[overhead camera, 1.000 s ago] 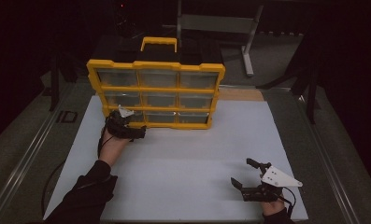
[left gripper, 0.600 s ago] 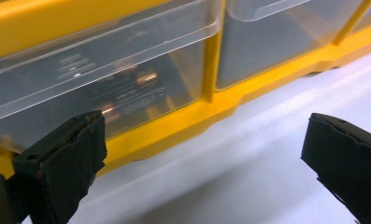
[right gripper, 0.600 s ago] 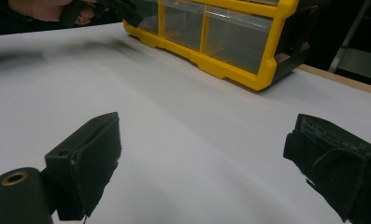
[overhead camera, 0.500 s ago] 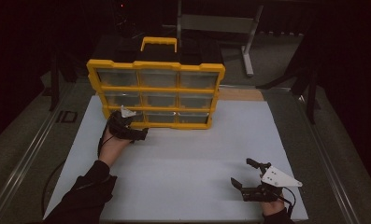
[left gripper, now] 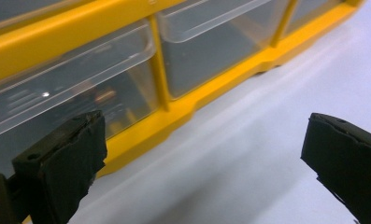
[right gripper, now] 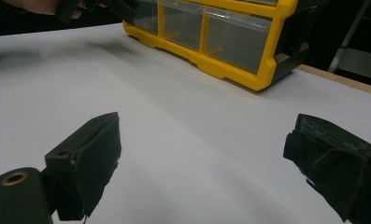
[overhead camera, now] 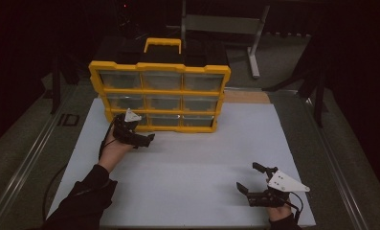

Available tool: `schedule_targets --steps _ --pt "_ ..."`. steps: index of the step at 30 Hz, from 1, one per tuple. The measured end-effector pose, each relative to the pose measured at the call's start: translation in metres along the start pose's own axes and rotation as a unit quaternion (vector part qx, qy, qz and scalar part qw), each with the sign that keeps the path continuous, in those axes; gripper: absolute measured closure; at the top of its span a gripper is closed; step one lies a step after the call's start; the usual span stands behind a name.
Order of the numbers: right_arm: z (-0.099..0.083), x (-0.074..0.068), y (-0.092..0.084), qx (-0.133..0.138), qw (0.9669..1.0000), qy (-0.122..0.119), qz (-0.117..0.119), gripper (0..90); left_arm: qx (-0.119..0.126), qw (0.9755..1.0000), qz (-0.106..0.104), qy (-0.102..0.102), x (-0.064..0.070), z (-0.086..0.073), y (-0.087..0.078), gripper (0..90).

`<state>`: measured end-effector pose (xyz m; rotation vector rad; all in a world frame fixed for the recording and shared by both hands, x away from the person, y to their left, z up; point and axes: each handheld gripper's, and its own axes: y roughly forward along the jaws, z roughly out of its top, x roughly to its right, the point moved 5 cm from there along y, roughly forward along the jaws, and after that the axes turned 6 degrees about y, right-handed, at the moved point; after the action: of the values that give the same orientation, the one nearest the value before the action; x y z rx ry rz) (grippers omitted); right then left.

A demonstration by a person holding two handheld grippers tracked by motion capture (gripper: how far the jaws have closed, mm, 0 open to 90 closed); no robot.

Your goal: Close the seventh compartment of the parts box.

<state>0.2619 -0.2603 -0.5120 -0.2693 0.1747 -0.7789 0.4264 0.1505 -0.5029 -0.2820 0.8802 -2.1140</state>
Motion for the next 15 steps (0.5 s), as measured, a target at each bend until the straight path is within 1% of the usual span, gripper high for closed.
schedule_targets --steps 1,2,4,6,15 --pt "0.000 0.000 0.000 0.000 1.0000 0.000 0.000 8.9 0.004 1.0000 -0.001 0.000 0.000 0.000 -0.001 0.0" --pt "0.000 0.000 0.000 0.000 1.0000 -0.001 0.000 9.0 0.007 0.9999 -0.007 0.003 0.001 0.001 -0.001 0.0" --pt "0.000 0.000 0.000 0.000 1.0000 -0.001 0.000 9.0 0.011 0.9994 -0.032 0.002 0.004 0.001 -0.003 0.0" --pt "0.000 0.000 0.000 0.001 1.0000 0.000 0.000 9.0 0.012 0.9992 -0.037 0.010 0.007 0.001 -0.005 0.0" --pt "0.001 -0.002 0.000 -0.001 1.0000 -0.003 -0.001 9.0 0.020 0.9983 -0.049 0.025 0.015 0.008 -0.020 0.0"
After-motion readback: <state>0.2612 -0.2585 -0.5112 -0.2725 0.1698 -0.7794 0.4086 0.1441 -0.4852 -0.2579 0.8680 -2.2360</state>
